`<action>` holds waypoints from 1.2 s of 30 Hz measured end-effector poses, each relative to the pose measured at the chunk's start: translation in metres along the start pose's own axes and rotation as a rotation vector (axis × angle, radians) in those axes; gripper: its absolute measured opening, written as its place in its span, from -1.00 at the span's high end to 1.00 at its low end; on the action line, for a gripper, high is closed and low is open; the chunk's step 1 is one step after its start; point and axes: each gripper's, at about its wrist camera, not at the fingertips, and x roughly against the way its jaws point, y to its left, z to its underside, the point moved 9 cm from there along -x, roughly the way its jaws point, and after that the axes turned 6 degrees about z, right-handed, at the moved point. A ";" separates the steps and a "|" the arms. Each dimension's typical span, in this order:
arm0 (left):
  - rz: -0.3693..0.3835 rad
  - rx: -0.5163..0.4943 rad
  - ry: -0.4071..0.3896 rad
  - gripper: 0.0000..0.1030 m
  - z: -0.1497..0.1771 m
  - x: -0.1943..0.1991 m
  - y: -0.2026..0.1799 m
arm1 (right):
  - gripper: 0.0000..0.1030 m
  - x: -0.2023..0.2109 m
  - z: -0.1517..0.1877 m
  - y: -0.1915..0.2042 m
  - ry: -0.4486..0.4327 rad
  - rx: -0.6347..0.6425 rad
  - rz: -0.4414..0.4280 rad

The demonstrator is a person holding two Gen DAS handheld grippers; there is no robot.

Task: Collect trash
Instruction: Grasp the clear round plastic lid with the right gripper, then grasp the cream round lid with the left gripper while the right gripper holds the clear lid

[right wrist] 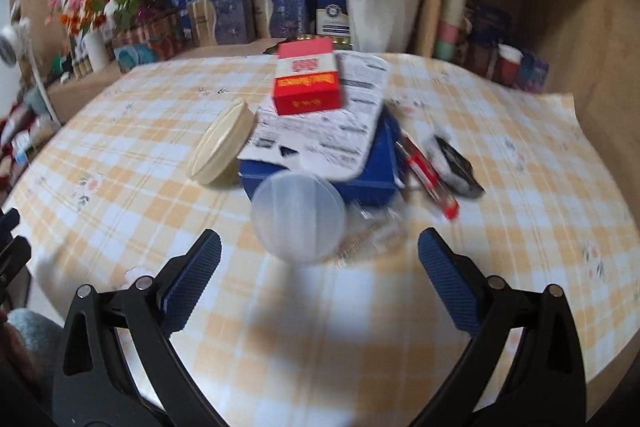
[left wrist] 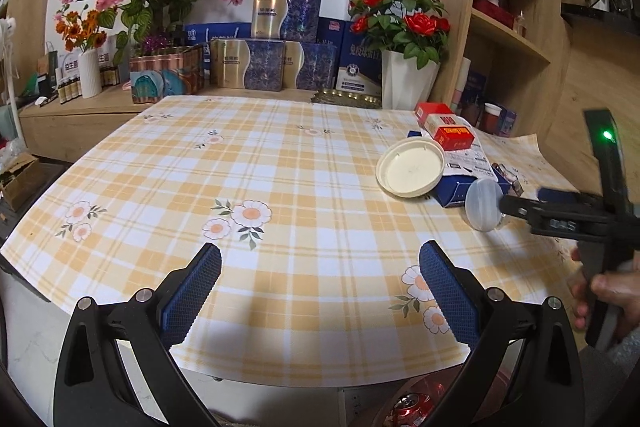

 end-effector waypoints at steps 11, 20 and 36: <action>0.001 0.014 0.028 -0.88 0.004 -0.010 0.002 | -0.81 -0.039 0.003 0.012 0.066 0.166 0.180; 0.010 -0.008 0.039 -0.88 0.006 -0.012 -0.004 | -0.29 -0.028 0.002 0.003 0.013 0.108 0.163; 0.030 -0.044 0.086 -0.88 0.011 -0.023 -0.018 | -0.28 0.022 0.003 -0.043 -0.074 -0.171 -0.058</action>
